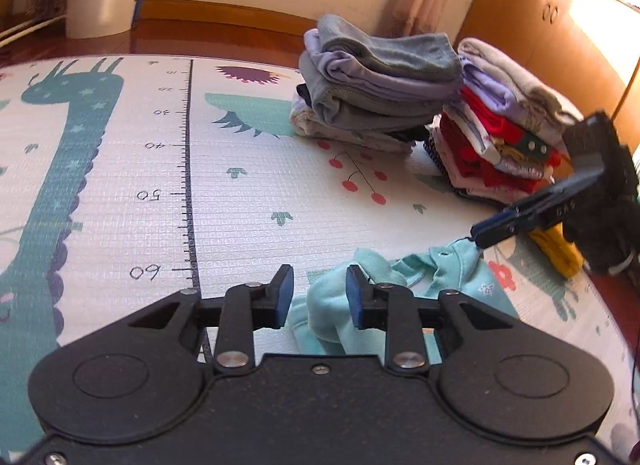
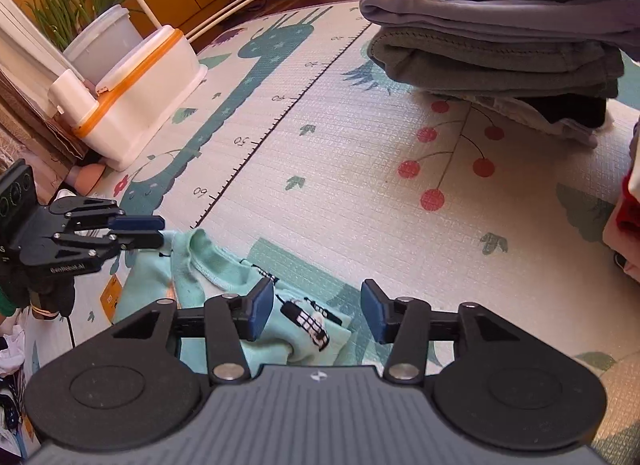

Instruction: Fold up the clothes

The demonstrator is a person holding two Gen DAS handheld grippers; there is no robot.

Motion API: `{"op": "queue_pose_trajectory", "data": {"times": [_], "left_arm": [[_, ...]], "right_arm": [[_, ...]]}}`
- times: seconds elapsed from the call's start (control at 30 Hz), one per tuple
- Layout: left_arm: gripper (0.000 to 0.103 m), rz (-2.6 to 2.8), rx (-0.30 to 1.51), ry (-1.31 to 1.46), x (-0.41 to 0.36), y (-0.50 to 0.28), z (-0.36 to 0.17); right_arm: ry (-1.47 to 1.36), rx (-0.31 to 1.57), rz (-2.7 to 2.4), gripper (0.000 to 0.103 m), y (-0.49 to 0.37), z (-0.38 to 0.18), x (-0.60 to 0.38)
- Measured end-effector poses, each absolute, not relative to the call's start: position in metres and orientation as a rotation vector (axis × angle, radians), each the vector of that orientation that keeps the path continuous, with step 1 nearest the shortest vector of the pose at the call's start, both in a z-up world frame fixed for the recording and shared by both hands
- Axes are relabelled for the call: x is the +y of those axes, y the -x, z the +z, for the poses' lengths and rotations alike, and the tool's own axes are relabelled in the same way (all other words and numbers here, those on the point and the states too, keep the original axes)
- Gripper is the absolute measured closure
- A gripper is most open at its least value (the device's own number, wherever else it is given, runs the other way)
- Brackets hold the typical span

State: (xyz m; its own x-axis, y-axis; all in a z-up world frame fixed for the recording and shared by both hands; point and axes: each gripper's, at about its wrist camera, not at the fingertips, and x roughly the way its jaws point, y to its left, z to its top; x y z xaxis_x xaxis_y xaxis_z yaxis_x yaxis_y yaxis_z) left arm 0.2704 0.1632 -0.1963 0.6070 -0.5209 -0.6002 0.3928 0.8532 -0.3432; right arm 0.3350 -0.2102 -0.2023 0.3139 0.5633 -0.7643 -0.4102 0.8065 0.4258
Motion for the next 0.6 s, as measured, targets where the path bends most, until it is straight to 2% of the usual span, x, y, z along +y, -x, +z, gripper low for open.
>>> {"op": "queue_pose_trajectory", "data": {"times": [0.1, 0.2, 0.27, 0.33, 0.4, 0.43, 0.6], "left_arm": [[0.076, -0.541, 0.744, 0.21, 0.152, -0.249, -0.19], [0.075, -0.612, 0.752, 0.155, 0.106, -0.233, -0.184], [0.068, -0.654, 0.754, 0.043, 0.056, -0.218, -0.184], [0.046, -0.646, 0.718, -0.084, 0.013, -0.201, -0.185], [0.044, -0.565, 0.676, -0.241, -0.031, -0.184, -0.191], [0.04, -0.522, 0.661, -0.302, -0.049, -0.179, -0.196], [0.04, -0.354, 0.583, -0.529, -0.096, -0.162, -0.224]], "right_arm": [[-0.248, 1.125, 0.598, 0.052, -0.32, -0.215, -0.22], [-0.323, 1.136, 0.57, 0.054, -0.313, -0.225, -0.227], [-0.392, 1.136, 0.568, 0.054, -0.316, -0.228, -0.232], [-0.472, 1.153, 0.585, 0.054, -0.318, -0.231, -0.236], [-0.537, 1.177, 0.592, 0.055, -0.319, -0.236, -0.238], [-0.563, 1.191, 0.59, 0.055, -0.319, -0.239, -0.239], [-0.707, 1.222, 0.572, 0.055, -0.318, -0.254, -0.246]]}}
